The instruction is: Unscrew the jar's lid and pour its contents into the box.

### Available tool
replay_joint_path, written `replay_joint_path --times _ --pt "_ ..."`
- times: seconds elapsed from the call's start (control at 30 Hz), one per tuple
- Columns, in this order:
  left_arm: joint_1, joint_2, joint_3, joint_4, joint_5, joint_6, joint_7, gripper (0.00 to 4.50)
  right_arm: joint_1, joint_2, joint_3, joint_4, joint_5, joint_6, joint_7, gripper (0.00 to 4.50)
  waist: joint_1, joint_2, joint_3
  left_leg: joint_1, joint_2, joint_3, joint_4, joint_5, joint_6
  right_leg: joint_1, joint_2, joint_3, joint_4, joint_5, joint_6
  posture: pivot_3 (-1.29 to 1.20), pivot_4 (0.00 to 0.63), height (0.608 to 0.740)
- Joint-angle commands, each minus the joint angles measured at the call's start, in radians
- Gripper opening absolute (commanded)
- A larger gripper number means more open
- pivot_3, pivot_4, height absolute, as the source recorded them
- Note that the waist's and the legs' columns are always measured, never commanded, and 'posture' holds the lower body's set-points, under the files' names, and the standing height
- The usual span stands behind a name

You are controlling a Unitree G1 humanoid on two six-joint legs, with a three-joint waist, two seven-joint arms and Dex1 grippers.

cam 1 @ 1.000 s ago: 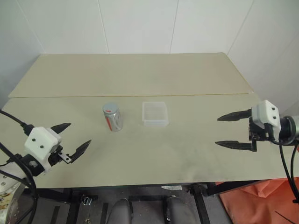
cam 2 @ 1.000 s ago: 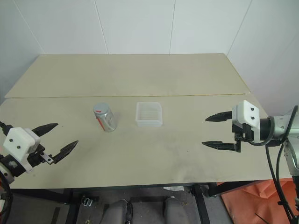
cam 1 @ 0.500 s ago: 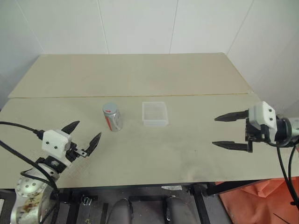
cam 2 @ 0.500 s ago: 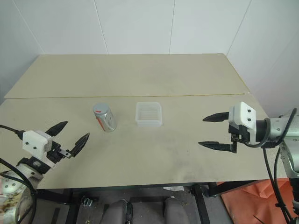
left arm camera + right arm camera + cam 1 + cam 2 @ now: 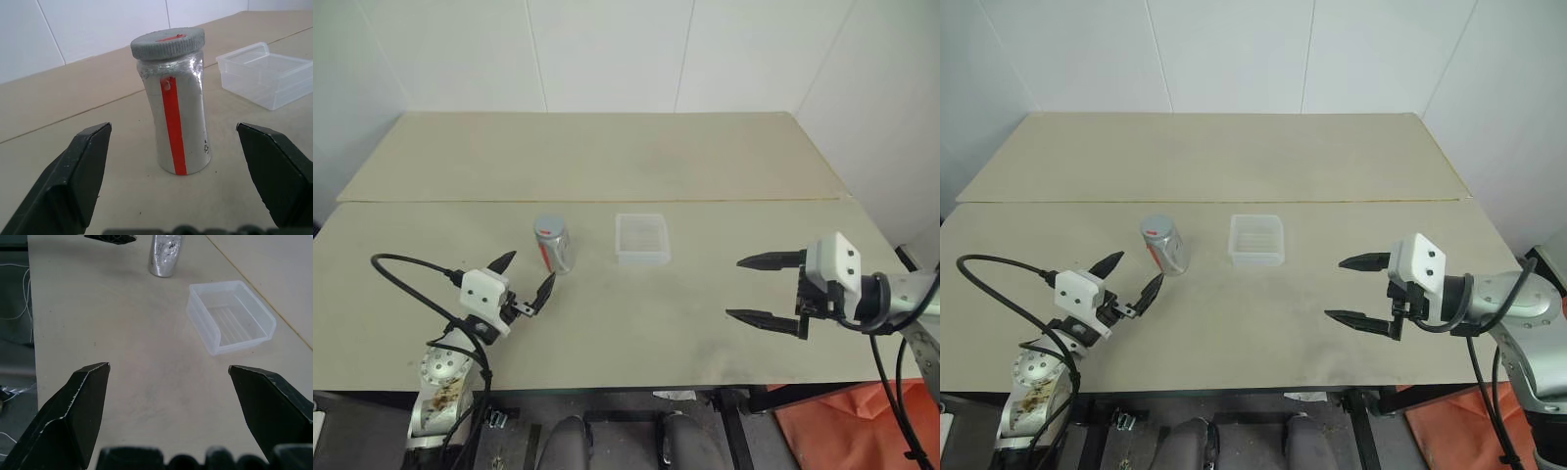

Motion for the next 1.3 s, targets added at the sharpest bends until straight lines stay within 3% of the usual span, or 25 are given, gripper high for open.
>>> replay_joint_path --times 0.03,0.33,0.97,1.07,1.27,1.3 --pt "-0.045 -0.006 -0.01 0.058 0.013 -0.055 0.022 4.47 0.005 -0.001 -0.037 -0.046 0.014 0.007 -0.029 4.5 -0.002 0.0 0.0 0.0 0.0 0.0 0.0 0.0 0.0 0.0 0.0 0.0 0.0 0.0 0.0 0.0 0.15 0.74" --pt "-0.179 -0.032 -0.043 0.257 0.019 -0.166 0.018 4.47 0.012 -0.015 -0.064 -0.041 0.009 0.008 -0.064 4.5 -0.004 0.0 0.0 0.0 0.0 -0.001 0.0 0.0 0.0 0.001 0.0 0.0 0.0 0.0 0.002 0.0 0.15 0.74" --pt "-0.326 -0.107 -0.048 0.382 -0.016 -0.11 0.058 4.47 0.036 -0.002 -0.085 -0.049 0.007 0.015 -0.133 4.5 -0.006 0.0 0.0 0.0 -0.001 -0.001 0.001 0.0 0.0 0.001 0.0 0.0 0.0 0.0 0.003 0.0 0.15 0.74" --pt "-0.333 -0.104 -0.054 0.387 -0.03 -0.079 0.031 3.89 0.036 -0.003 -0.081 -0.048 0.005 0.014 -0.137 4.5 -0.007 0.0 0.0 0.0 -0.001 -0.001 0.001 0.0 0.0 0.001 0.0 0.0 0.0 0.0 0.003 0.0 0.15 0.74" --pt "-0.356 -0.102 -0.058 0.393 -0.03 -0.037 0.04 2.02 0.028 0.005 -0.077 -0.045 0.0 0.009 -0.151 4.5 -0.006 0.0 0.0 0.0 -0.001 -0.001 0.0 0.0 0.0 0.001 0.0 0.0 0.0 0.0 0.003 0.0 0.15 0.74" --pt "-0.359 -0.103 -0.057 0.387 -0.031 -0.032 0.044 1.98 0.024 0.012 -0.072 -0.05 0.002 0.011 -0.159 4.5 -0.006 0.0 0.0 0.0 -0.001 -0.001 0.001 0.0 0.0 0.001 0.0 0.0 0.0 0.0 0.003 0.0 0.15 0.74"
